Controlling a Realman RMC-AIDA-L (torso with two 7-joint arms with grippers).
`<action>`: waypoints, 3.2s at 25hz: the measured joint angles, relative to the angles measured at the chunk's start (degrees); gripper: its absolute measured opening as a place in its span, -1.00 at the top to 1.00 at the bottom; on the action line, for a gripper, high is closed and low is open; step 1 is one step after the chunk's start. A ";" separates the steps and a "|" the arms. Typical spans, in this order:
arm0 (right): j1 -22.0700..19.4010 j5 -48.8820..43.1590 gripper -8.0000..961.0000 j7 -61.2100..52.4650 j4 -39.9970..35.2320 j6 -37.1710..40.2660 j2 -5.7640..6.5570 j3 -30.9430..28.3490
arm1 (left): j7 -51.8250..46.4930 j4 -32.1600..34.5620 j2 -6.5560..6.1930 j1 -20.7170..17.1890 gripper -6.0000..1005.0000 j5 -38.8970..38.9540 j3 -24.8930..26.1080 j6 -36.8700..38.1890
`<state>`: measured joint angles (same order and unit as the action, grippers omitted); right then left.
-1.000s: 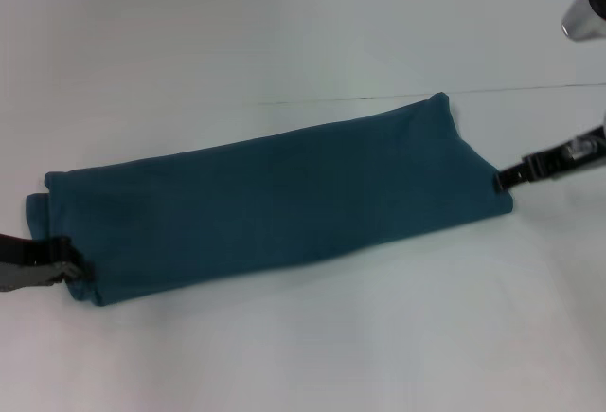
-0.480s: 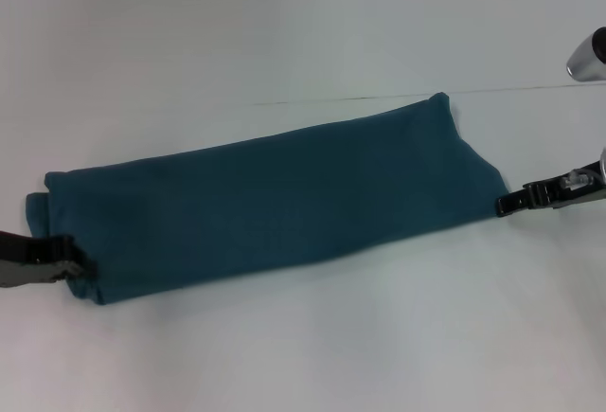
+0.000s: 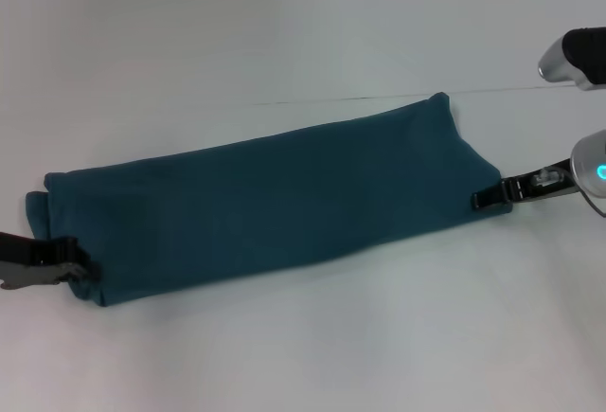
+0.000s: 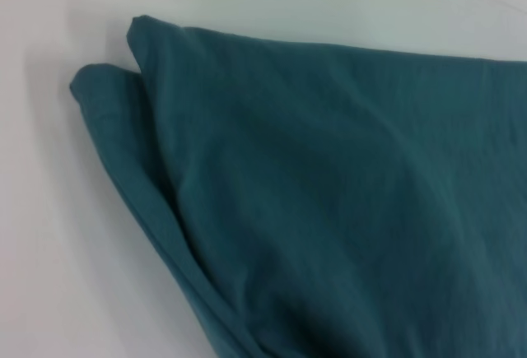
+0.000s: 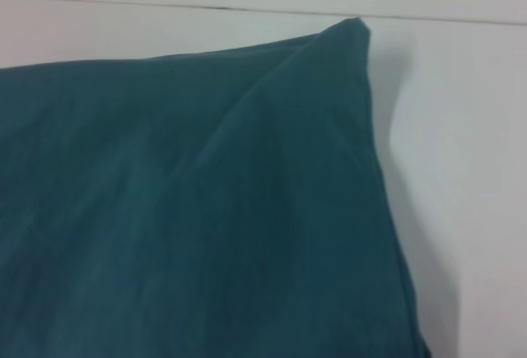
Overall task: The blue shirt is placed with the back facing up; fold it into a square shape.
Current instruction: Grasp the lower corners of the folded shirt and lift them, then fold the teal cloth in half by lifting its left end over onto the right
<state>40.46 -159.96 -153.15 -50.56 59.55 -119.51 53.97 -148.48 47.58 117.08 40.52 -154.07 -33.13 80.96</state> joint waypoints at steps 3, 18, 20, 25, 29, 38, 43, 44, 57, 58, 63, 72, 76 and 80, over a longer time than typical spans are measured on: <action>0.29 0.15 -0.90 0.04 0.91 -0.80 -0.02 0.00 | 0.10 -0.11 0.00 0.00 0.85 0.00 0.00 -0.02; 1.46 0.84 -0.89 0.57 5.79 -5.84 -0.26 0.81 | 0.72 -0.21 0.04 -0.06 0.85 0.00 -0.33 -0.27; 1.59 1.09 -0.84 0.58 6.59 -6.44 -0.26 0.84 | 0.72 -0.21 0.05 -0.05 0.85 0.00 -0.58 -0.11; 1.81 2.92 -0.69 1.66 7.64 -7.04 -0.05 0.69 | 0.74 -0.22 0.17 -0.03 0.85 0.00 -0.62 0.10; 1.75 4.72 -0.57 3.42 7.71 -6.79 -0.03 0.49 | 0.74 -0.21 0.17 -0.17 0.85 0.00 -0.66 0.14; 1.37 6.21 0.46 5.68 5.68 -3.33 0.46 0.49 | 1.83 0.15 0.04 -0.63 0.85 -0.42 -0.75 1.36; 1.14 4.55 0.57 7.97 1.65 5.76 0.92 0.66 | 2.28 0.63 -1.74 -0.88 0.85 -0.92 -0.72 6.03; 1.12 3.96 0.58 8.59 0.93 8.41 1.09 0.67 | 2.30 0.82 -2.01 -0.92 0.85 -1.19 -0.66 6.94; -3.40 1.72 0.61 14.21 -9.28 35.62 0.89 0.78 | 4.41 6.94 -2.78 -5.41 0.85 -5.69 0.08 24.42; -3.99 1.49 0.61 14.20 -10.41 36.58 0.73 0.80 | 4.59 7.03 -2.70 -5.77 0.85 -5.63 0.18 24.83; -5.67 1.46 0.61 14.34 -14.27 38.29 0.21 0.31 | 5.39 7.09 -2.40 -6.52 0.85 -5.12 1.19 24.74; -6.32 5.19 0.53 20.37 -17.54 44.71 1.28 -7.41 | 6.60 6.71 -2.03 -6.66 0.85 -2.42 2.02 24.46; -6.07 11.60 0.27 24.78 -19.81 51.21 3.87 -16.67 | 6.80 6.81 -2.26 -6.40 0.85 -0.42 2.82 24.98; -7.74 21.25 -0.11 27.54 -19.56 52.90 5.65 -21.38 | 6.86 7.04 -2.68 -5.83 0.85 1.59 2.97 25.91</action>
<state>32.72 -138.71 -125.61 -70.11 112.45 -113.86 32.59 -141.62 54.62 114.40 34.69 -152.48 -30.16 106.87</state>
